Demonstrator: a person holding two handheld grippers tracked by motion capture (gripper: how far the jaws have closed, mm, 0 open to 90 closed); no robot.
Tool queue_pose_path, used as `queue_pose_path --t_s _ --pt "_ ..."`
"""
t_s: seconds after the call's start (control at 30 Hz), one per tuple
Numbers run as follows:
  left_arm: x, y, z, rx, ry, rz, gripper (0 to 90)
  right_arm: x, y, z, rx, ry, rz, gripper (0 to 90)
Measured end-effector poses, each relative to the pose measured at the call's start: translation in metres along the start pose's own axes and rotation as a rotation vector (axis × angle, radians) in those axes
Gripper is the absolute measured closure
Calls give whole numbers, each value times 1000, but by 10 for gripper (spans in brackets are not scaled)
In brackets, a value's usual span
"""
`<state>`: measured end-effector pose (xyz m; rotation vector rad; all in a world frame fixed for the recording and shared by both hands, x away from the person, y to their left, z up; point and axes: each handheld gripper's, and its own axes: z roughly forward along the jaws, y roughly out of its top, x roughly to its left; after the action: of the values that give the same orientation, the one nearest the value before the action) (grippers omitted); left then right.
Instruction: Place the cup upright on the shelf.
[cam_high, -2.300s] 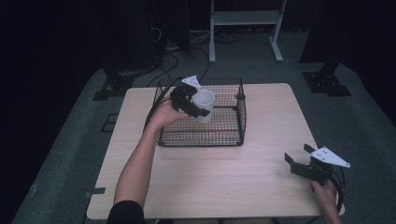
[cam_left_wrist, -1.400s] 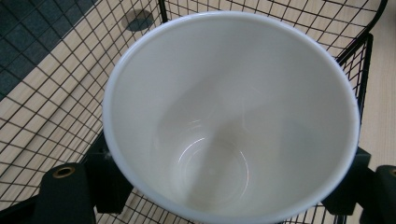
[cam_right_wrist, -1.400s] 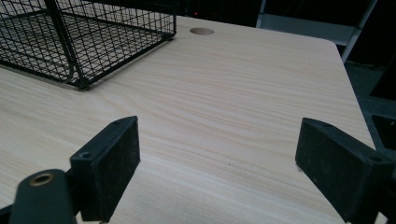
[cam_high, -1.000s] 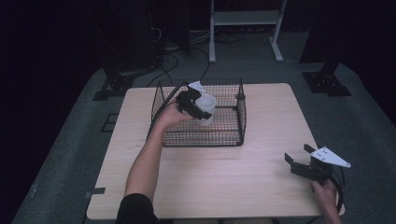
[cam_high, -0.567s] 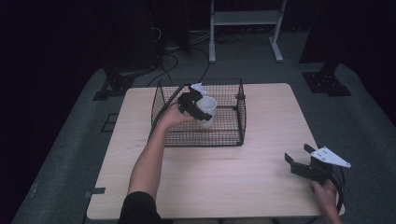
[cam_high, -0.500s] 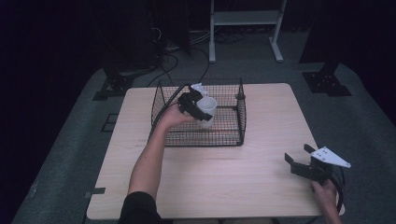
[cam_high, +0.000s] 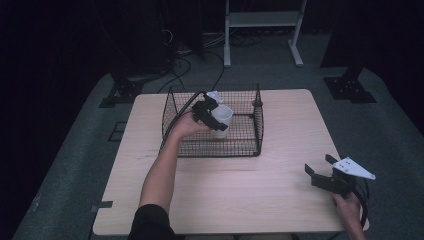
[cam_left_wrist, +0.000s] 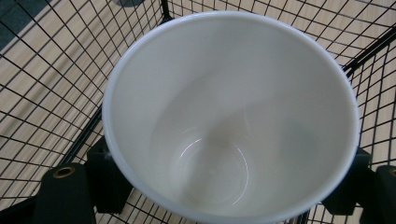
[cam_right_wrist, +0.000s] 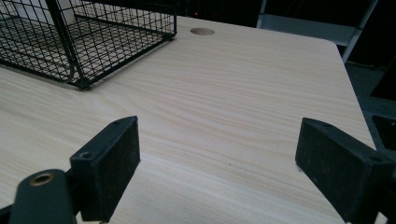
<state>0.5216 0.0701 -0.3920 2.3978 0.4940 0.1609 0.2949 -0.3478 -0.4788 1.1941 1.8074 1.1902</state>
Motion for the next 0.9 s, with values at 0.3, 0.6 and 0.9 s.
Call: queue_pose_path --t_s 0.3,0.6,0.9 --pt "2 -2 6 16 -12 -20 210 0 0 0 0 -1 2 131" --pt "2 -3 12 44 -15 -18 210 0 0 0 -1 -1 2 131" --pt "3 -5 16 68 -19 -16 209 0 0 0 -1 -1 3 130"
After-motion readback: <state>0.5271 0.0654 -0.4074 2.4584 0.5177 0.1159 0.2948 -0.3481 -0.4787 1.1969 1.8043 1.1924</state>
